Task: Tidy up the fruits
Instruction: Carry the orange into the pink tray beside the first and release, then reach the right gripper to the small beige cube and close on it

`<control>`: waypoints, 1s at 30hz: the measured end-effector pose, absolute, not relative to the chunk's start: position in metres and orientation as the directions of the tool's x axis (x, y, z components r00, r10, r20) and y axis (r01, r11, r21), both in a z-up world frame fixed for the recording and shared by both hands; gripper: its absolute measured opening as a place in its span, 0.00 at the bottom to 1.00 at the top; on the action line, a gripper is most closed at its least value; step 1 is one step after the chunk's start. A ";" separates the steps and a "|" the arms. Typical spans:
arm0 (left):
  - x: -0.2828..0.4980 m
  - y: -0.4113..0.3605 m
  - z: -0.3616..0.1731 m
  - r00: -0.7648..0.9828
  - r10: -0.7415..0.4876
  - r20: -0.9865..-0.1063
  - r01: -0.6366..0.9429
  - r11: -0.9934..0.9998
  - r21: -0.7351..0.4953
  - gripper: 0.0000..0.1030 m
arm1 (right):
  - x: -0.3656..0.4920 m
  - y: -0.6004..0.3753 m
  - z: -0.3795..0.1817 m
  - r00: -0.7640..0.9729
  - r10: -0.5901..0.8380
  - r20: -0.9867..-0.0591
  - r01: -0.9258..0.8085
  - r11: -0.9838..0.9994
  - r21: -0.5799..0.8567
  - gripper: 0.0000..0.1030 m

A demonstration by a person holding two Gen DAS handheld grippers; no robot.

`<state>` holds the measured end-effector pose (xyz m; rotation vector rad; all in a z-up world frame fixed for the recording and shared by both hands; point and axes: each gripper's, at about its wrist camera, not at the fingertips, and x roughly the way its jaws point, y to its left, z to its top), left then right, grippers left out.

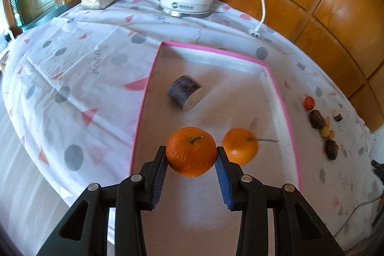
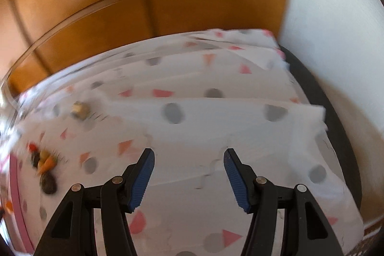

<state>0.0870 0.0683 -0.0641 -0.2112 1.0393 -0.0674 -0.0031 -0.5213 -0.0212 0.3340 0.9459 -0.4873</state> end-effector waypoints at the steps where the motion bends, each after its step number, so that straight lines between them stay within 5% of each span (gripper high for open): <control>1: 0.085 0.070 -0.065 0.507 -0.153 -0.848 -0.045 0.978 -0.204 0.39 | 0.000 -0.514 -0.021 0.499 -0.241 -0.832 0.506 0.861 0.054 0.59; 12: 0.068 0.075 -0.056 0.535 -0.148 -0.832 -0.004 0.984 -0.178 0.40 | 0.027 -0.465 -0.030 0.533 -0.113 -0.839 0.285 0.957 0.053 0.57; 30: 0.040 0.081 -0.034 0.583 -0.132 -0.802 -0.003 0.986 -0.165 0.50 | 0.109 -0.411 -0.047 0.515 0.010 -0.857 0.187 0.975 0.124 0.57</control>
